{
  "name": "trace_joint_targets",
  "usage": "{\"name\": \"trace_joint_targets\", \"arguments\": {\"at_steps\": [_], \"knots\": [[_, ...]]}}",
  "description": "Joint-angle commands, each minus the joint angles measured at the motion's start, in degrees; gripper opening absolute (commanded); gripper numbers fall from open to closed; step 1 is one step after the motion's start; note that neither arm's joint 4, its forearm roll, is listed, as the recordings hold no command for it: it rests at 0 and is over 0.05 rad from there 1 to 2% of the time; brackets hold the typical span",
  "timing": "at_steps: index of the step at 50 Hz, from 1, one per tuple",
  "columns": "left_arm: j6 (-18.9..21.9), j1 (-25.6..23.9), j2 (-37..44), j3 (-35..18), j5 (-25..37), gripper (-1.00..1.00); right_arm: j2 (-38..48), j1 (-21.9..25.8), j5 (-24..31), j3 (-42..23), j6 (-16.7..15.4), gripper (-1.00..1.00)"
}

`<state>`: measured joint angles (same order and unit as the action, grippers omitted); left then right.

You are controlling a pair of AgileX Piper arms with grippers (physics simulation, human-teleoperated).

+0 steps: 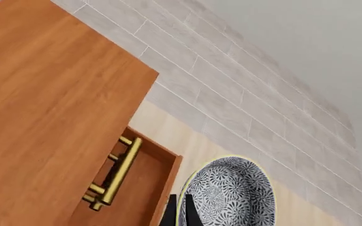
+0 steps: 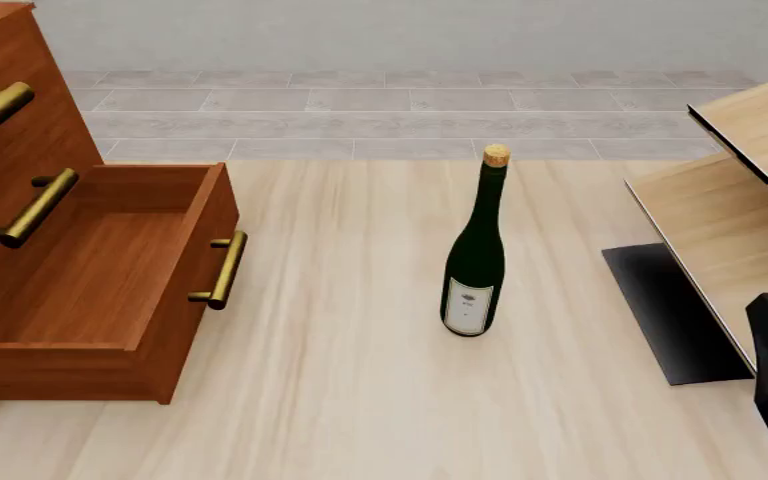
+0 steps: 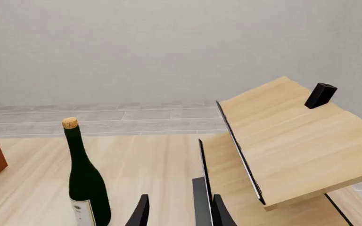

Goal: Put the bowl on top of the cabinet.

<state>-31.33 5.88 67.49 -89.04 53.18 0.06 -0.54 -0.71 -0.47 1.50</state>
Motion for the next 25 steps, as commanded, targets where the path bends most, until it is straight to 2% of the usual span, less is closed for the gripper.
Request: {"name": "trace_joint_targets", "arguments": {"at_steps": [1,3,4,6,10,14,18,19,25], "knots": [[-1.33,8.23,2.38,-9.44,7.52,-1.00,0.00,0.16,-0.06,0.08,-0.08,1.00],[-1.29,10.04,3.26,-11.84,8.98,-1.00,0.00,0.13,0.01,-0.01,-0.13,1.00],[-2.73,9.53,3.16,-11.28,9.15,-1.00,0.00,0.11,0.08,-0.08,-0.14,1.00],[-2.44,9.74,3.55,-12.28,9.65,-1.00,0.00,0.11,-0.03,0.00,-0.14,1.00],[-2.26,14.73,5.45,-16.57,12.13,-1.00,0.00,0.24,0.05,-0.01,-0.27,1.00],[-4.03,16.50,6.54,-17.02,13.80,-1.00,0.01,0.47,0.49,-0.40,-0.44,1.00],[-3.82,17.56,8.01,-20.60,15.72,-1.00,0.01,0.47,0.19,-0.08,-0.48,1.00],[-3.81,19.50,8.46,-21.17,16.36,-1.00,0.01,0.42,0.20,-0.08,-0.48,1.00],[-3.33,24.04,9.39,-20.48,16.67,-1.00,0.00,0.48,0.21,-0.10,-0.45,1.00]]}}
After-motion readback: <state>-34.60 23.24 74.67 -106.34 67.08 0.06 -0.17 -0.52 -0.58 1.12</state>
